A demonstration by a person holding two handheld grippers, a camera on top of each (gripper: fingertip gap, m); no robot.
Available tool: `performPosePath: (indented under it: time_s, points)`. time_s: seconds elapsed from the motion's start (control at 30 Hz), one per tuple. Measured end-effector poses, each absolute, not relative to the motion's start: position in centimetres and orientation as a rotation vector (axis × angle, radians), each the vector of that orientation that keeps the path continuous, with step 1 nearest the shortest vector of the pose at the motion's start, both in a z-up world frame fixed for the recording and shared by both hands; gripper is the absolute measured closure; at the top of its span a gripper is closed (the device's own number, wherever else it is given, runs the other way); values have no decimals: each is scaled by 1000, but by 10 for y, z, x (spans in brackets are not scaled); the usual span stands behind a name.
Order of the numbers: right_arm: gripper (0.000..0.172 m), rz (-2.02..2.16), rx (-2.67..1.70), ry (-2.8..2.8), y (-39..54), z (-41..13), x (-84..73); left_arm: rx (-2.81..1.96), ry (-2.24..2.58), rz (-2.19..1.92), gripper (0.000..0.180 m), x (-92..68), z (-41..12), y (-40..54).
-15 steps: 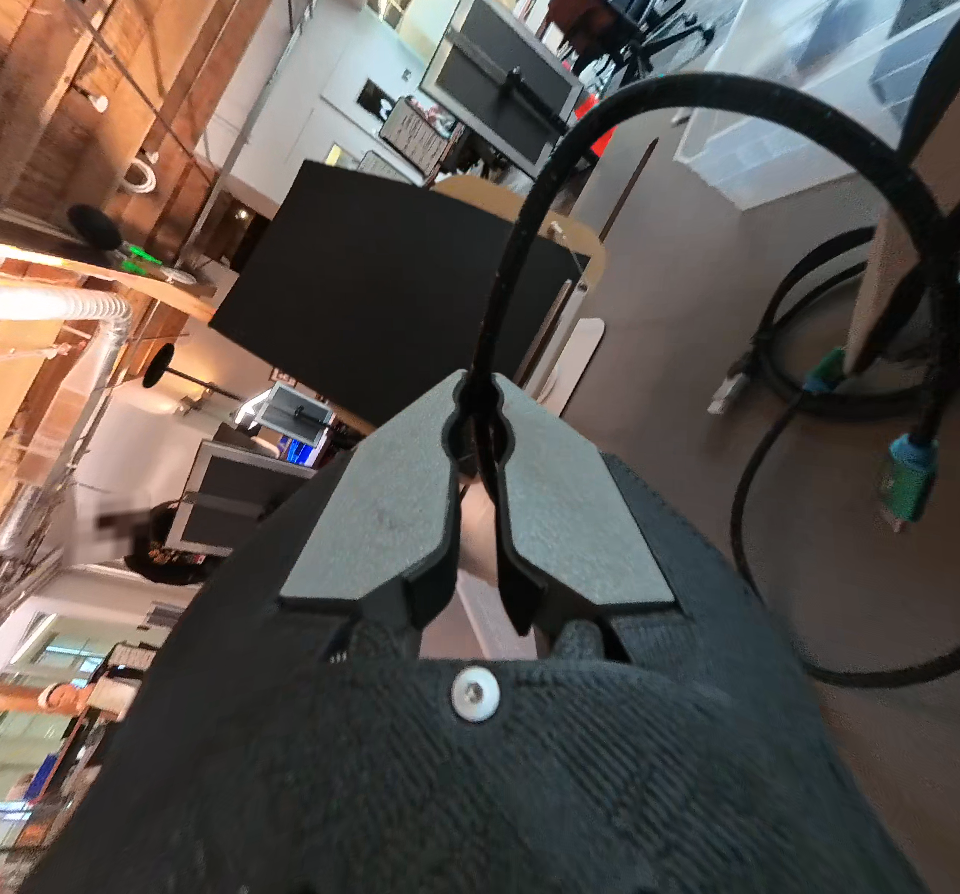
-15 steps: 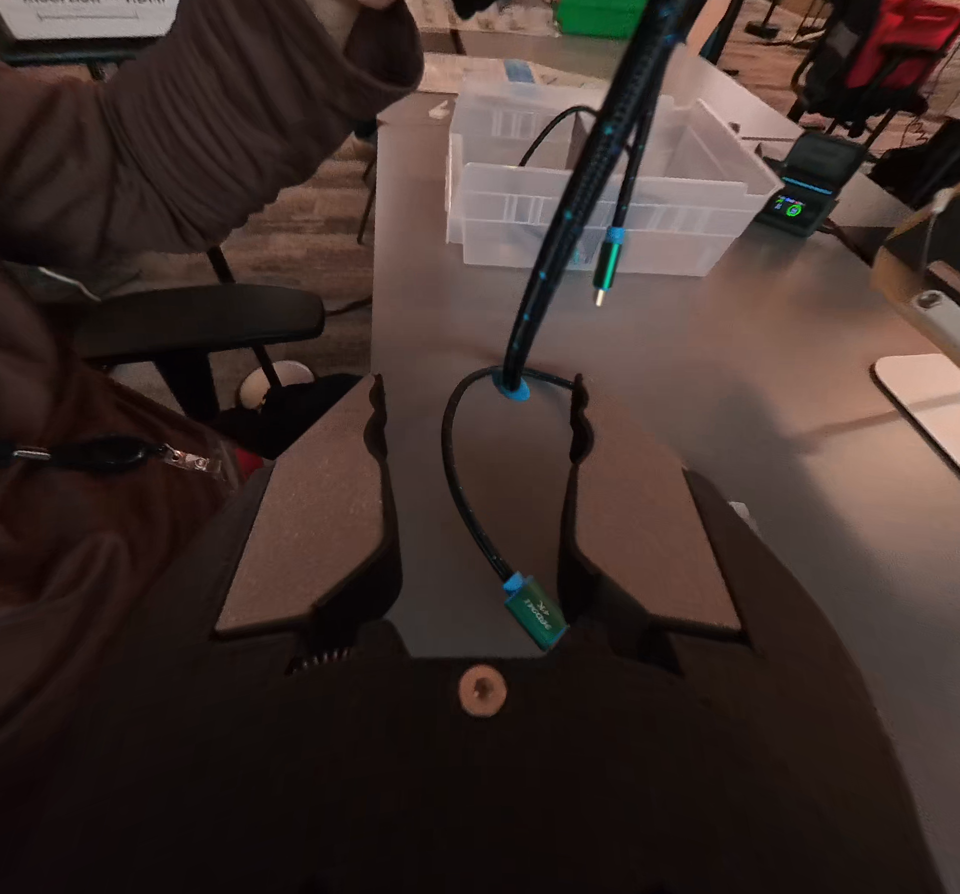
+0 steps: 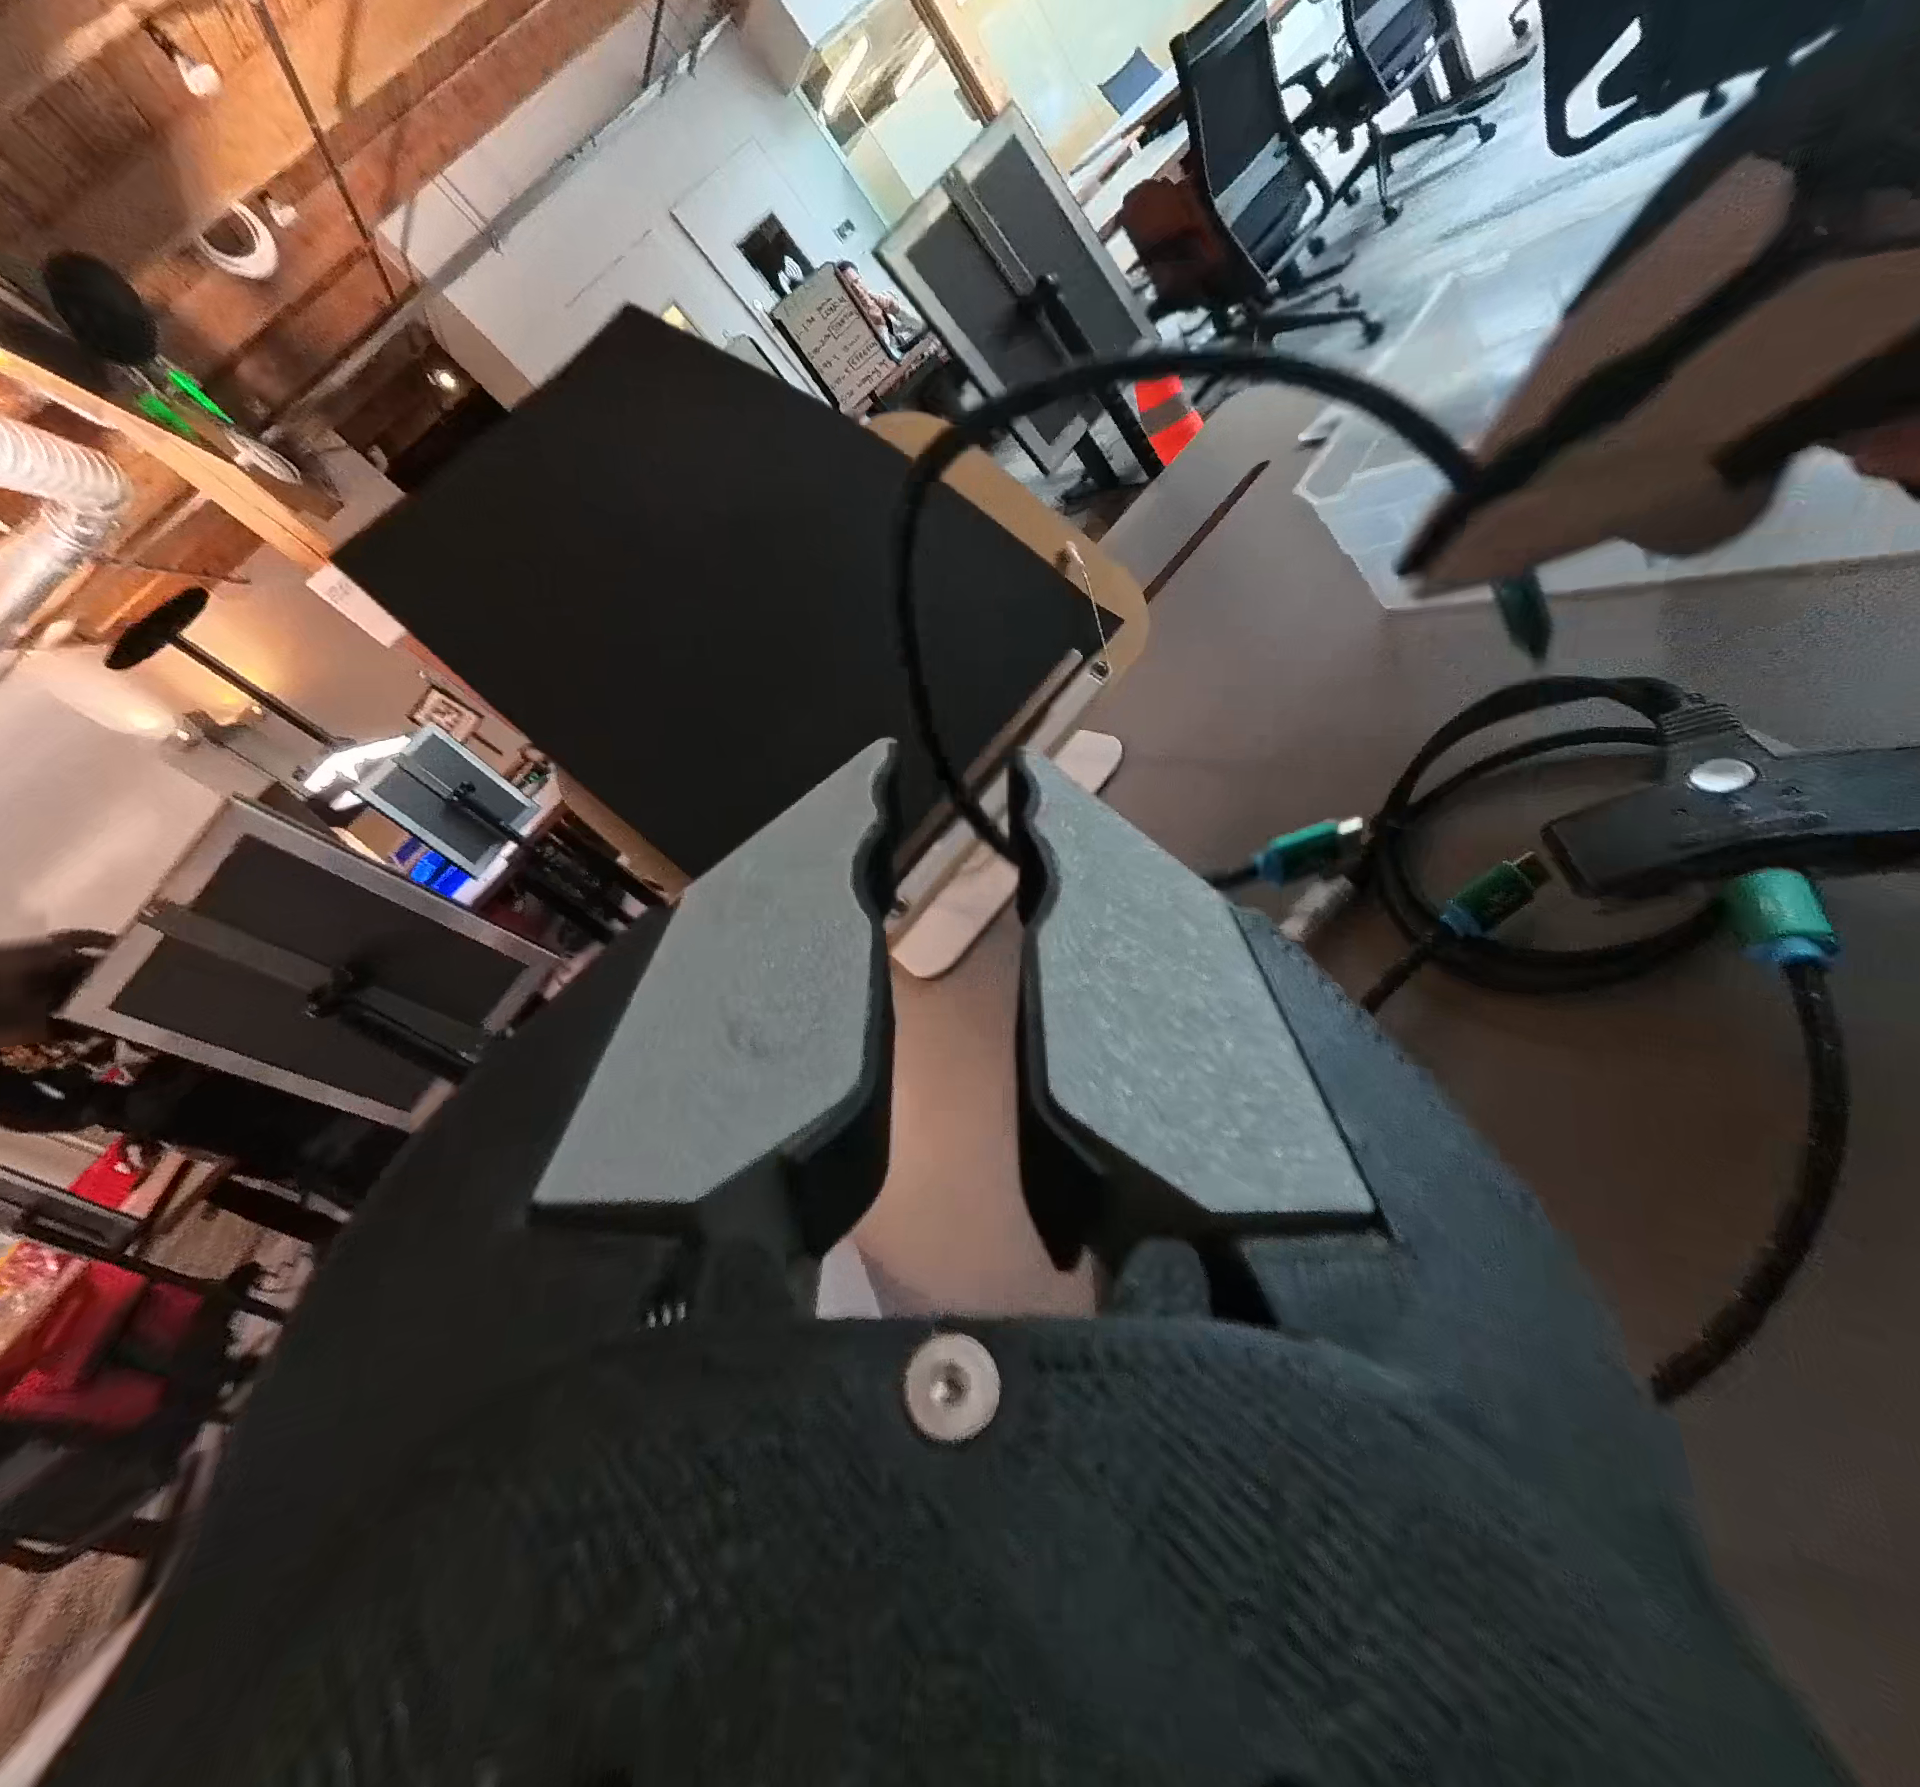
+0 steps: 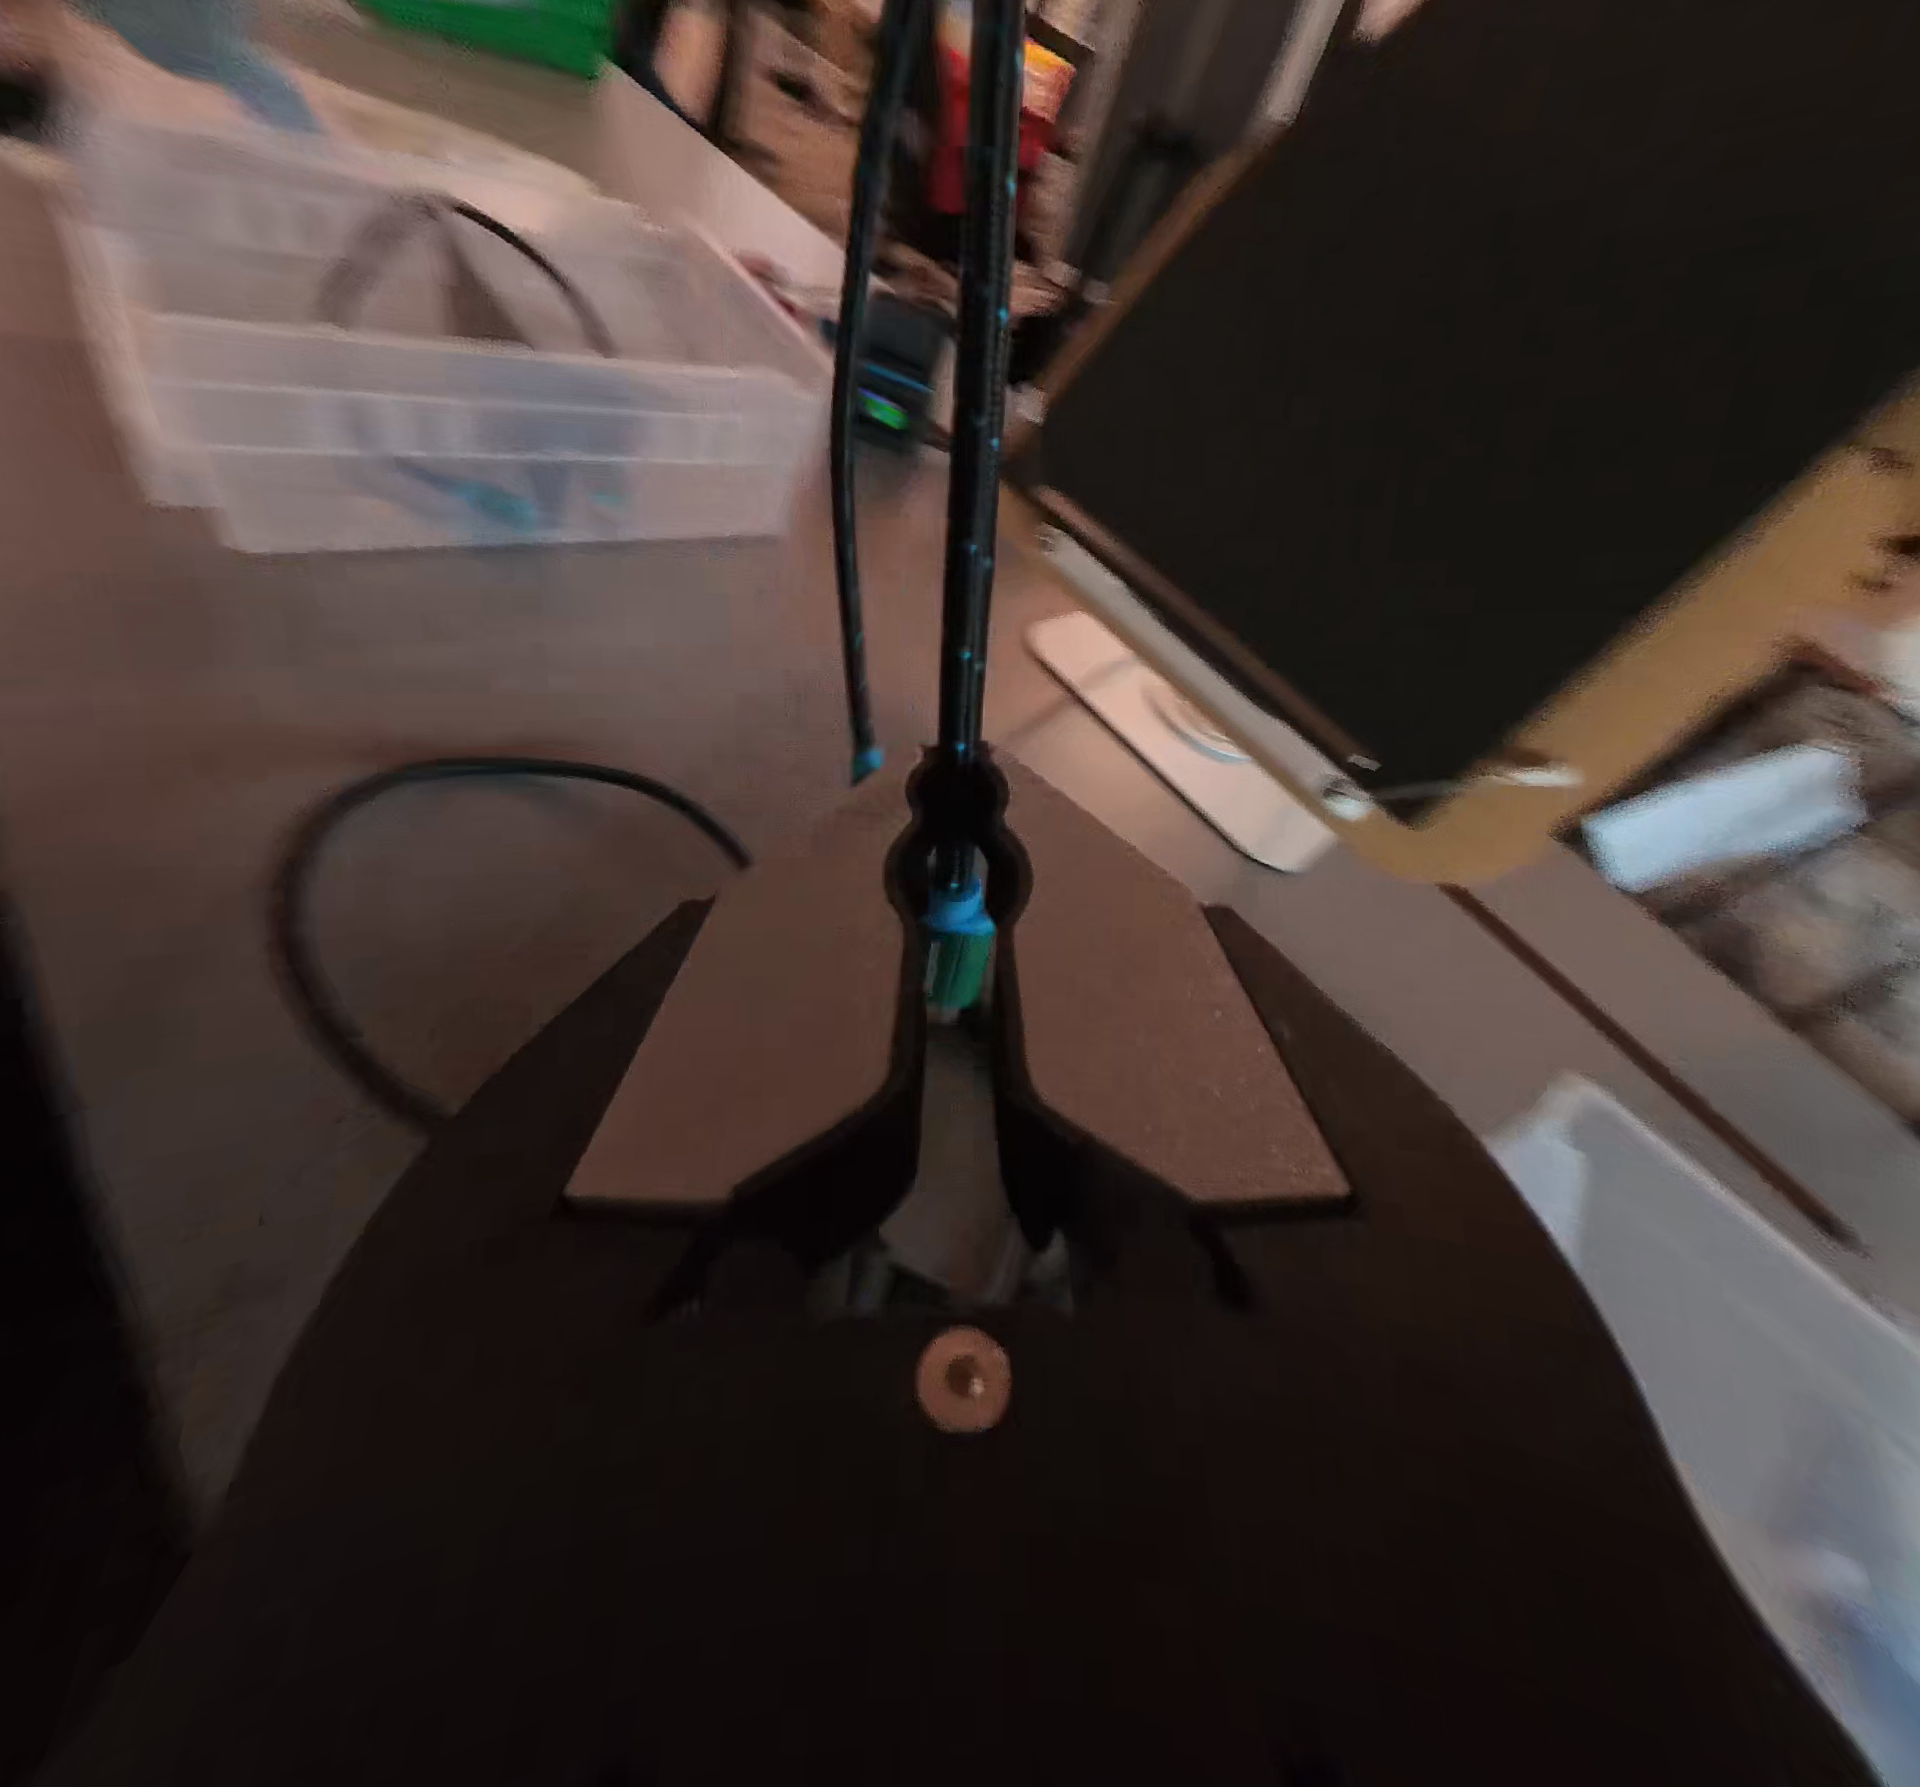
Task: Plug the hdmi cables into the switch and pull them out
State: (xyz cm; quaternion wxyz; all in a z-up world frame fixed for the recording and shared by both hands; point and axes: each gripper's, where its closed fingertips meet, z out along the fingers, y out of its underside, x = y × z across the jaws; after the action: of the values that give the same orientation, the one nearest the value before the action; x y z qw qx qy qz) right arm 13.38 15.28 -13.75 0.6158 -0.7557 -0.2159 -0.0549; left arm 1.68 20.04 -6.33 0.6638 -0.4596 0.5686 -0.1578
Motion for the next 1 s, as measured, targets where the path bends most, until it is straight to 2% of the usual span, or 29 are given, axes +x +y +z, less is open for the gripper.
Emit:
performPosePath:
  time_s: [0.17,0.3,0.43,0.6,0.7,0.77,0.97,1.0]
  points:
    - [170,-447,-1860,-499,171,-171,168,-1071,1404,-417,158,13,-105,178]
    - [170,-378,-2062,-578,177,-220,162,-1102,1424,-467,158,15,-128,173]
    - [166,-298,-2124,-604,170,-236,156,-1131,1433,-481,155,14,-136,179]
    - [116,-108,-2133,-676,132,-225,139,-1139,1443,-478,154,4,-139,186]
    - [98,-20,-2131,-775,102,-222,113,-1174,1511,-471,151,1,-156,189]
    - [87,-55,-2182,-840,85,-239,104,-1197,1546,-459,146,1,-166,192]
    - [107,-811,-2184,-973,84,-290,149,-1192,1586,-520,145,3,-169,179]
    - [115,-885,-2141,-989,86,-291,150,-1181,1604,-552,145,4,-168,171]
